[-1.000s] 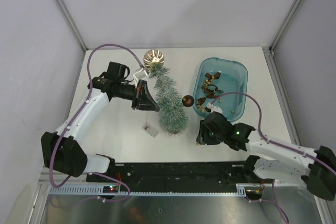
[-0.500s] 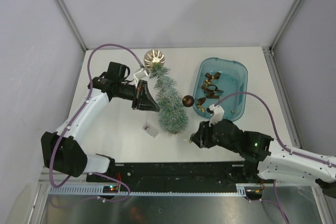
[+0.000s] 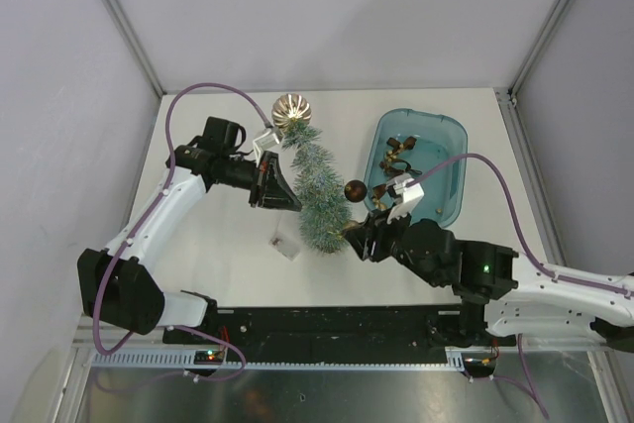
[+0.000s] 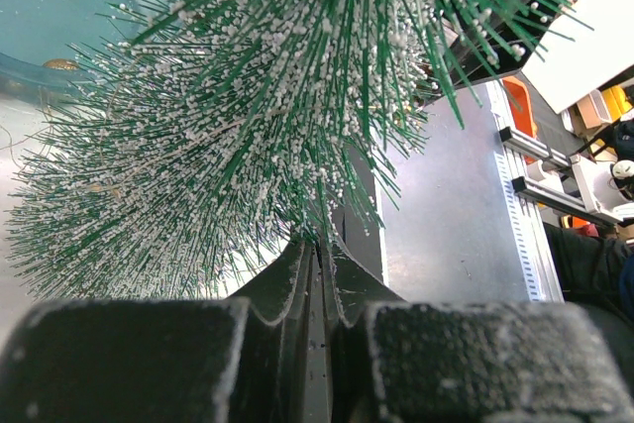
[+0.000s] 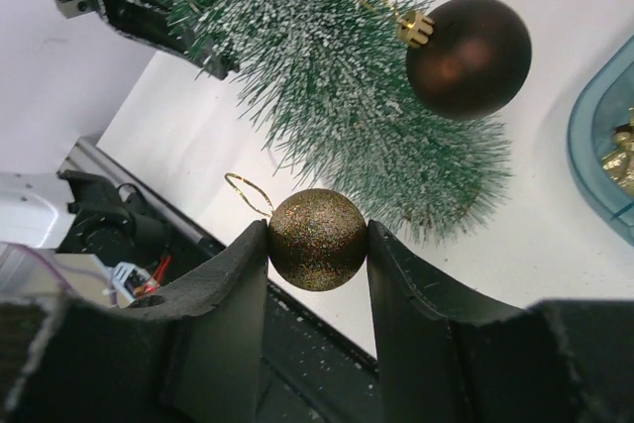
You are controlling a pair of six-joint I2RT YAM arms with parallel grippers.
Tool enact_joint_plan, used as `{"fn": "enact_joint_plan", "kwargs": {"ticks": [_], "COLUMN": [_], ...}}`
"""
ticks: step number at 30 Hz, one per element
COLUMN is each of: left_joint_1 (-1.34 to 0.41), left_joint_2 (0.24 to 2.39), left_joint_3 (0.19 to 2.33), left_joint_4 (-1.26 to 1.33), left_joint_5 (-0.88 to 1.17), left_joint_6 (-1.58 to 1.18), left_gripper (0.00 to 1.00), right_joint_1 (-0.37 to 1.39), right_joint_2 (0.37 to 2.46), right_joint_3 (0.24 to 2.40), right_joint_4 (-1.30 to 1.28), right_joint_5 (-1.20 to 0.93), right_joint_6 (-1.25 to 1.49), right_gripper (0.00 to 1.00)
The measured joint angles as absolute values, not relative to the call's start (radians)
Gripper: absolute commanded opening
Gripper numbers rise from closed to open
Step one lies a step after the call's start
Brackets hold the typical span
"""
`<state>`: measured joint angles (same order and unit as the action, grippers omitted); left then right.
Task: Decorate the small christmas tree
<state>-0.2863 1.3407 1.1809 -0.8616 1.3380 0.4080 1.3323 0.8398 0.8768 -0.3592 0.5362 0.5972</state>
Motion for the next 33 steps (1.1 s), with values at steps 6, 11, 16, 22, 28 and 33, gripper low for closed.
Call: {"fn": "enact_joint_plan", "kwargs": {"ticks": [6, 11, 16, 22, 28, 33], "left_joint_1": [-0.286, -0.286, -0.286, -0.286, -0.286, -0.286], "left_joint_2": [1.341, 1.341, 1.341, 1.341, 1.341, 1.341], "left_joint_3": [1.181, 1.181, 1.181, 1.181, 1.181, 1.182], "left_joint_4": [-0.862, -0.862, -0.862, -0.862, -0.862, -0.862], "left_joint_5": [1.338, 1.338, 1.338, 1.338, 1.338, 1.338], "left_joint_6": [0.408, 0.408, 0.408, 0.408, 0.408, 0.408], "left_gripper": [0.1, 0.11, 0.11, 0.1, 0.11, 0.11], "right_joint_1": [1.304, 1.286, 1.271, 1.242, 1.191, 1.161], "right_joint_2": [0.864, 0.864, 0.873, 0.899, 0.928, 0.941], "right_joint_3": [0.878, 0.911, 0.955, 0.976, 0.995, 0.996], "right_joint_4": [-0.339, -0.329, -0.307, -0.296, -0.292, -0.293], "right_joint_5": [0.571, 0.587, 0.586, 0.566, 0.516, 0.483], "right_joint_6": [0.545, 0.505, 0.476, 0.456, 0.451, 0.452], "right_gripper": [0.4, 0.4, 0.4, 0.4, 0.39, 0.39]}}
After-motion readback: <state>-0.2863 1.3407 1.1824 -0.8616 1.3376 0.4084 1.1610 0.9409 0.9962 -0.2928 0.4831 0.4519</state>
